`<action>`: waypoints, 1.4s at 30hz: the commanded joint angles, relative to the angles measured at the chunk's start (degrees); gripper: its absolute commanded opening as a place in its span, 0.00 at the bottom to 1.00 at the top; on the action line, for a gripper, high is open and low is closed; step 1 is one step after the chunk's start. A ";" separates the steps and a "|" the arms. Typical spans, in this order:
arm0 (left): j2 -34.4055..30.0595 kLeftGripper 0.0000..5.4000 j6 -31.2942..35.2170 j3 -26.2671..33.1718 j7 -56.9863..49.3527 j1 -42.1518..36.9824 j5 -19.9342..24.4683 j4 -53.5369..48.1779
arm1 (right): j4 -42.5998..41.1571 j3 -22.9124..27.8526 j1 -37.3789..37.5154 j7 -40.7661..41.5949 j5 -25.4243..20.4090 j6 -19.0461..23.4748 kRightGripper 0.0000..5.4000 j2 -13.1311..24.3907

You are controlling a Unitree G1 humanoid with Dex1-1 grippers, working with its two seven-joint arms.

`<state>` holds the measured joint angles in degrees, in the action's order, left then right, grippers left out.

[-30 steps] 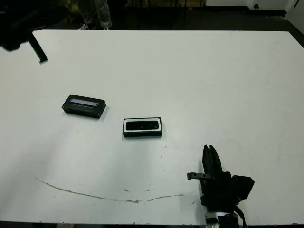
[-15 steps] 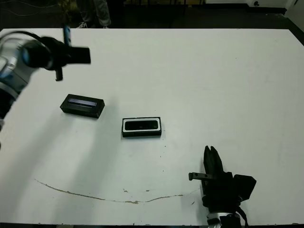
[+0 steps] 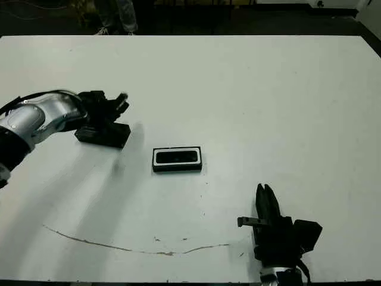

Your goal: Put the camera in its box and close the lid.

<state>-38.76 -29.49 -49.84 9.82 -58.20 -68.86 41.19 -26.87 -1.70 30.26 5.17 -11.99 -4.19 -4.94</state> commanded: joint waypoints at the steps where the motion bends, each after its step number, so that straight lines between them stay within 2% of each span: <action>1: -0.88 0.00 -2.23 -3.09 0.19 0.16 -4.06 1.60 | 0.65 0.15 1.31 -0.22 0.10 0.77 0.00 0.74; 7: -1.05 0.00 -3.51 -6.01 -3.35 -1.06 -9.13 4.25 | 0.64 0.22 1.45 -0.15 -0.06 0.72 0.00 0.73; 12: -0.82 0.00 -2.33 -5.63 -5.00 -1.50 -9.96 6.74 | 0.89 0.34 1.29 -0.10 -0.62 0.70 0.00 0.47; 17: -2.19 0.00 -6.24 -5.29 -6.40 -0.97 -8.92 5.04 | 1.71 0.23 1.23 0.12 -0.59 -0.47 0.00 0.32; 21: -5.47 0.00 -9.23 -1.35 -1.81 3.65 -2.71 -5.20 | 1.68 0.21 1.42 0.23 -0.81 -0.55 0.00 0.38; 23: -7.44 0.00 -10.67 1.97 0.70 7.91 3.03 -12.27 | 1.39 0.12 1.59 -0.13 -0.62 -0.32 0.00 0.27; 25: -9.20 0.00 -10.46 6.02 5.06 13.68 10.76 -20.58 | 2.24 0.23 1.34 -0.04 -0.44 -1.42 0.00 0.13; 27: -10.80 0.00 -8.69 10.10 9.89 19.65 18.09 -29.17 | 2.40 0.36 1.23 0.15 -0.85 -1.54 0.00 0.15; 30: -12.97 0.00 -2.60 15.19 20.96 27.46 28.21 -42.14 | 2.05 0.48 1.23 0.07 -1.03 -1.51 0.00 0.18; 32: -14.35 0.00 2.11 18.10 28.15 31.51 33.02 -49.62 | 1.57 0.48 1.32 -0.22 -0.79 -1.41 0.00 0.11; 36: -16.74 0.00 7.38 22.85 37.27 36.37 38.63 -57.75 | 2.48 1.10 0.60 0.89 -1.24 -2.53 0.00 0.70; 39: -17.29 0.00 12.62 25.53 42.55 39.35 40.44 -61.69 | 1.65 1.20 0.77 0.94 -1.17 -1.92 0.00 0.84; 42: -17.09 0.00 14.34 27.78 44.35 42.83 43.17 -63.32 | 1.39 1.40 0.66 0.47 -0.39 -1.58 0.00 0.93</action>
<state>-54.76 -15.91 -22.58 52.84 -17.63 -26.81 -21.52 -25.86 -0.94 29.94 5.78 -12.49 -6.45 -5.20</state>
